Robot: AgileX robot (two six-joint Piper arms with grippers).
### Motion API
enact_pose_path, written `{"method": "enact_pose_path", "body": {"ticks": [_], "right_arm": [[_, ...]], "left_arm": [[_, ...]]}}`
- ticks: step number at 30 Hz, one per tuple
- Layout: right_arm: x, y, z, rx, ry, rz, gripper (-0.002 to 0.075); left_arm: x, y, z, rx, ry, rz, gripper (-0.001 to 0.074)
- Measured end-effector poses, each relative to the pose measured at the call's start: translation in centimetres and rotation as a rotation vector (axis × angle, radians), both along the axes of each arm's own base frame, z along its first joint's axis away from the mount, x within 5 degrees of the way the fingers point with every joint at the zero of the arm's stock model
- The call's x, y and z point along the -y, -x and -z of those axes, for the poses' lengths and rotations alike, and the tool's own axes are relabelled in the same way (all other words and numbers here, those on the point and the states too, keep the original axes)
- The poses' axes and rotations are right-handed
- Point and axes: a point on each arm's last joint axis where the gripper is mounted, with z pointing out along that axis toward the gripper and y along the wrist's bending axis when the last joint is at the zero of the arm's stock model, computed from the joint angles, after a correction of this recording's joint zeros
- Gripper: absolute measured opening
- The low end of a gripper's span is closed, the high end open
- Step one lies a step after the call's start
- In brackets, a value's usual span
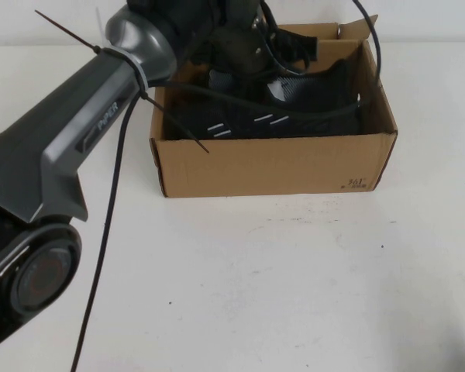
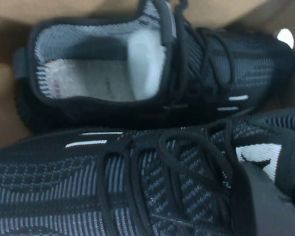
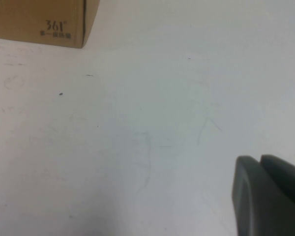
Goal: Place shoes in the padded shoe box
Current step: Place the shoe in the shoe box
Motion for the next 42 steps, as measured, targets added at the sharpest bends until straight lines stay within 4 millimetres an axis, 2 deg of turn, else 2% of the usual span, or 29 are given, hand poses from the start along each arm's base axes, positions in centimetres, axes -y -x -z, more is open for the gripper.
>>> {"method": "enact_pose_path", "body": {"ticks": [8, 21, 42], "right_arm": [[0.0, 0.0, 0.0, 0.0, 0.0, 0.0, -0.0008], [0.0, 0.0, 0.0, 0.0, 0.0, 0.0, -0.0008], [0.0, 0.0, 0.0, 0.0, 0.0, 0.0, -0.0008]], "left_arm": [[0.4, 0.3, 0.5, -0.024, -0.007, 0.012, 0.0002], [1.1, -0.6, 3.5, -0.053, -0.084, 0.067, 0.0002], [1.6, -1.0, 4.6, -0.043, -0.108, 0.108, 0.0002]]}}
